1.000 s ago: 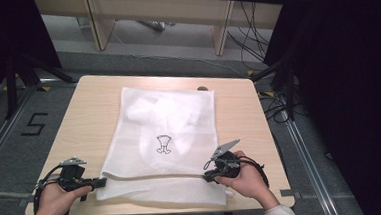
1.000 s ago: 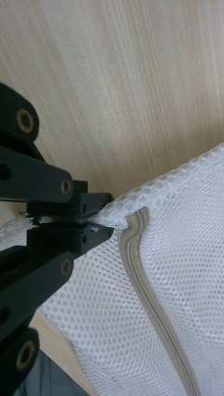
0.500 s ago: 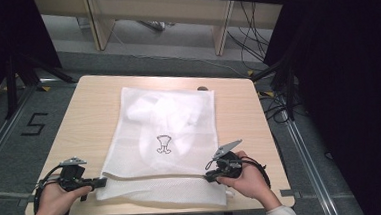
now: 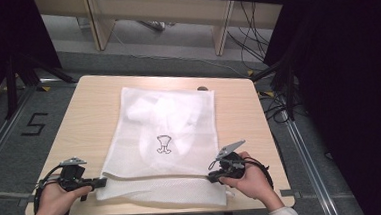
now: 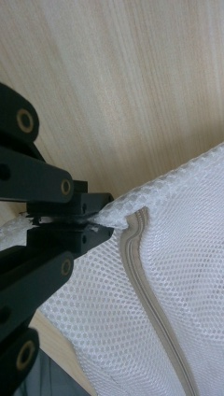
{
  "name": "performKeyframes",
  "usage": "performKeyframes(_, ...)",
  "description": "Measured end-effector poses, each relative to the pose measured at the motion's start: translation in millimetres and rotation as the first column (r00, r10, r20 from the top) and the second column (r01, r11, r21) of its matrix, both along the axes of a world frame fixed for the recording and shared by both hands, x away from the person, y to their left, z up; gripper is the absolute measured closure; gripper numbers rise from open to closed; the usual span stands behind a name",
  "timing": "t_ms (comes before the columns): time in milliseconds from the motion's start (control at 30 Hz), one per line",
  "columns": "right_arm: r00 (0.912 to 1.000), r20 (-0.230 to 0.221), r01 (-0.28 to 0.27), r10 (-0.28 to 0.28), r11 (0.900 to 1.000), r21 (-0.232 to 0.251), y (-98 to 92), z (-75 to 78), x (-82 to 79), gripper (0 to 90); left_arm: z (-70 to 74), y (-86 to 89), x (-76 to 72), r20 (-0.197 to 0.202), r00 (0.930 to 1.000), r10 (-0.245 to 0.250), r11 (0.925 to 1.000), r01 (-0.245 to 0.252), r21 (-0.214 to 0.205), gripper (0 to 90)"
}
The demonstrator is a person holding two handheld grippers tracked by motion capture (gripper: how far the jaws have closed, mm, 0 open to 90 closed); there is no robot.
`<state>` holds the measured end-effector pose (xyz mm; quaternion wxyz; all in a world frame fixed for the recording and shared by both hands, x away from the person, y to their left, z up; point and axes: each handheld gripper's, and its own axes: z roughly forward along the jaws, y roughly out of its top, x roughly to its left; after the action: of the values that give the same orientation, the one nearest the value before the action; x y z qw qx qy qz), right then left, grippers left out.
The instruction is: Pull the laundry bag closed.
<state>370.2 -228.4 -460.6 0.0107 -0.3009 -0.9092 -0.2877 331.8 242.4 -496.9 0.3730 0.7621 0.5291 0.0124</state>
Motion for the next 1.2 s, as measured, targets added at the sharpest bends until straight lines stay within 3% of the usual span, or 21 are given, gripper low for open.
performKeyframes(67, 1.0, 0.001, -0.001, 0.001, 1.0, 0.002, -0.5, -0.6, 0.3, 82.5, 0.7, 2.2, 0.1, -0.003, 0.9996, -0.029, 0.9995, 0.029, 0.01, 85.4)
performKeyframes(133, 1.0, 0.002, -0.001, 0.001, 1.0, 0.004, -0.8, -0.6, 0.2, 82.4, 0.1, 0.1, 0.0, 0.0, 1.0, -0.002, 1.0, 0.002, -0.002, 85.4)
performKeyframes(233, 1.0, 0.007, -0.004, 0.004, 1.0, 0.0, -2.1, -0.9, 0.6, 82.4, 0.7, 2.0, -0.1, -0.003, 0.9997, -0.026, 0.9997, 0.026, 0.002, 85.4)
performKeyframes(300, 0.9999, -0.004, 0.013, -0.013, 0.9999, -0.004, -2.6, 0.2, -1.2, 82.5, 0.2, 0.3, -0.1, -0.001, 1.0, -0.002, 1.0, 0.002, -0.004, 85.4)
performKeyframes(367, 1.0, -0.002, -0.003, 0.003, 1.0, 0.006, -2.8, -1.2, 0.0, 82.4, 0.9, 2.5, 0.1, -0.002, 0.9995, -0.031, 0.9995, 0.031, 0.01, 85.4)
performKeyframes(567, 0.9999, 0.0, 0.011, -0.011, 0.9999, -0.001, -5.0, -0.7, -0.4, 82.5, 0.7, 2.2, 0.0, -0.004, 0.9997, -0.025, 0.9997, 0.025, 0.001, 85.5)
performKeyframes(600, 0.9986, -0.033, 0.042, -0.042, 0.9991, 0.001, -4.4, -0.1, -2.7, 82.4, 0.8, 2.4, 0.0, -0.005, 0.9996, -0.027, 0.9996, 0.027, 0.002, 85.5)
performKeyframes(867, 0.9997, -0.018, 0.018, -0.018, 0.9998, -0.004, -8.0, -1.3, -0.5, 82.5, 0.9, 2.4, -0.1, -0.009, 0.9997, -0.021, 0.9998, 0.021, 0.002, 85.6)
performKeyframes(933, 0.9987, -0.032, 0.04, -0.04, 0.9991, -0.014, -9.0, -0.4, -2.0, 82.5, 0.8, 2.3, -0.3, -0.002, 1.0, -0.008, 0.9998, 0.008, 0.018, 85.7)
performKeyframes(967, 0.9986, -0.025, 0.046, -0.047, 0.9979, -0.047, -10.1, -0.5, -2.0, 82.5, 0.9, 3.5, -0.1, -0.005, 1.0, -0.002, 0.9998, 0.002, 0.017, 85.8)
performKeyframes(1000, 0.9987, -0.024, 0.044, -0.046, 0.9975, -0.055, -12.9, -1.2, -1.7, 82.5, 0.5, 5.3, 0.4, -0.007, 0.9999, -0.012, 0.9999, 0.012, 0.011, 85.8)
performKeyframes(1033, 0.998, -0.028, 0.056, -0.057, 0.9974, -0.046, -16.2, -2.3, -1.3, 82.5, 0.0, 3.5, 0.3, -0.01, 0.9999, 0.012, 0.9999, -0.012, -0.001, 85.8)
performKeyframes(1067, 0.9972, -0.036, 0.064, -0.065, 0.9972, -0.04, -19.4, -2.9, -1.8, 82.5, 0.4, 4.7, 0.4, -0.018, 0.9997, -0.016, 0.9998, 0.016, 0.007, 85.7)
performKeyframes(1200, 0.9974, -0.027, 0.067, -0.067, 0.9973, -0.032, -23.5, -4.7, -2.9, 82.5, 0.3, 3.0, 0.4, -0.017, 0.9996, -0.021, 0.9997, 0.021, 0.013, 85.7)
